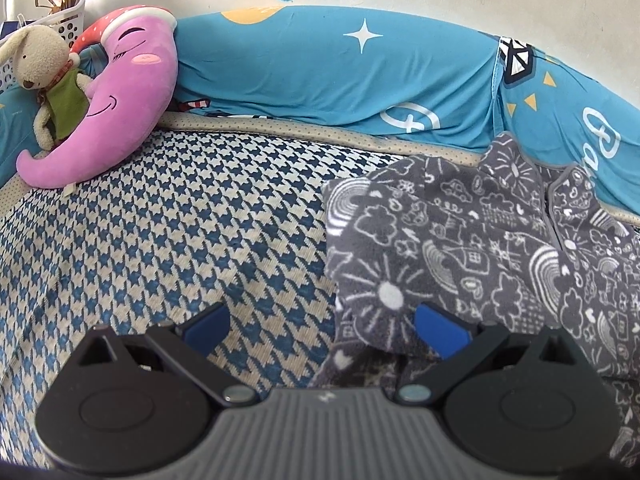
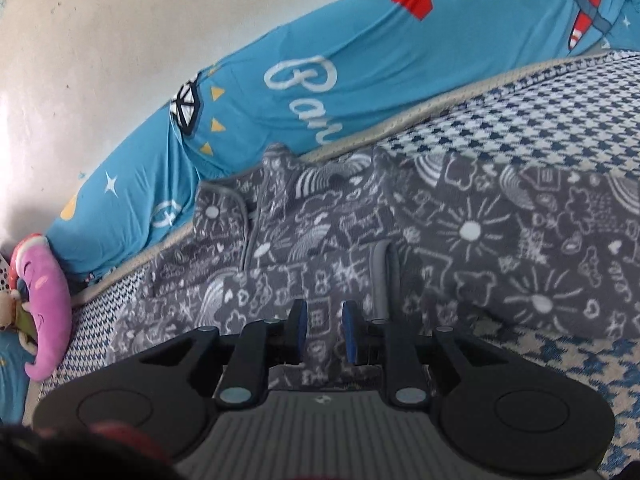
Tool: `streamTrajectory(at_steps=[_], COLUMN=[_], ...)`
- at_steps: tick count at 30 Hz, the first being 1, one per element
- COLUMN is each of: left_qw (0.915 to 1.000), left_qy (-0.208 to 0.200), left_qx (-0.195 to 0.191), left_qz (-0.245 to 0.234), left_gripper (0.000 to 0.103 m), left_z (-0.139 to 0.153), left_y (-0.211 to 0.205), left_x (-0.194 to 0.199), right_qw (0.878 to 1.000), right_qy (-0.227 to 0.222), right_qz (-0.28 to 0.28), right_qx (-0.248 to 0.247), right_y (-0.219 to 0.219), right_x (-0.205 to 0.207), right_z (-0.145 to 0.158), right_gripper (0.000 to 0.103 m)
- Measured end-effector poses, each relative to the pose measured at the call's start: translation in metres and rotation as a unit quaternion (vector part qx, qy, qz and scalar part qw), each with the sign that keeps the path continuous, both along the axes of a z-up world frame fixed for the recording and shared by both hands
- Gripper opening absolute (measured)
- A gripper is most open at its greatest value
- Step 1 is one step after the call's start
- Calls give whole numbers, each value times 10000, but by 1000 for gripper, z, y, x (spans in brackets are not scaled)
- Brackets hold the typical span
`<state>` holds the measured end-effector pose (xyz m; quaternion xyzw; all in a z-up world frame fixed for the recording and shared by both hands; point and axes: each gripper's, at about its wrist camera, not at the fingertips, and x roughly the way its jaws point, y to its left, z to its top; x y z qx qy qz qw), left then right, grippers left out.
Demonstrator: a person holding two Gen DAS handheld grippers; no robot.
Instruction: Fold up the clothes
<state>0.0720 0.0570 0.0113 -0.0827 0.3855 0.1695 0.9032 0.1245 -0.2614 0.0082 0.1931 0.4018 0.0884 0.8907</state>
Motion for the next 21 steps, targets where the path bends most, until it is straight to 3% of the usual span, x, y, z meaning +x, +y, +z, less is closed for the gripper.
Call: streamTrajectory(at_steps=[4, 8, 21], left_qw=[10000, 9998, 9987], left_qy=[91, 208, 511], left_qx=[27, 28, 45], left_qz=[15, 33, -35], left_gripper=[103, 103, 103], left_z=[-4, -10, -27], left_y=[0, 0, 1], left_x=[3, 6, 13], right_qw=[9987, 9976, 9977], right_qy=[400, 646, 571], right_qz=[-70, -178, -11], right_qx=[-307, -172, -372], right_y=[6, 3, 8], right_x=[4, 9, 8], right_z=[-14, -26, -23], right_gripper=[20, 21, 22])
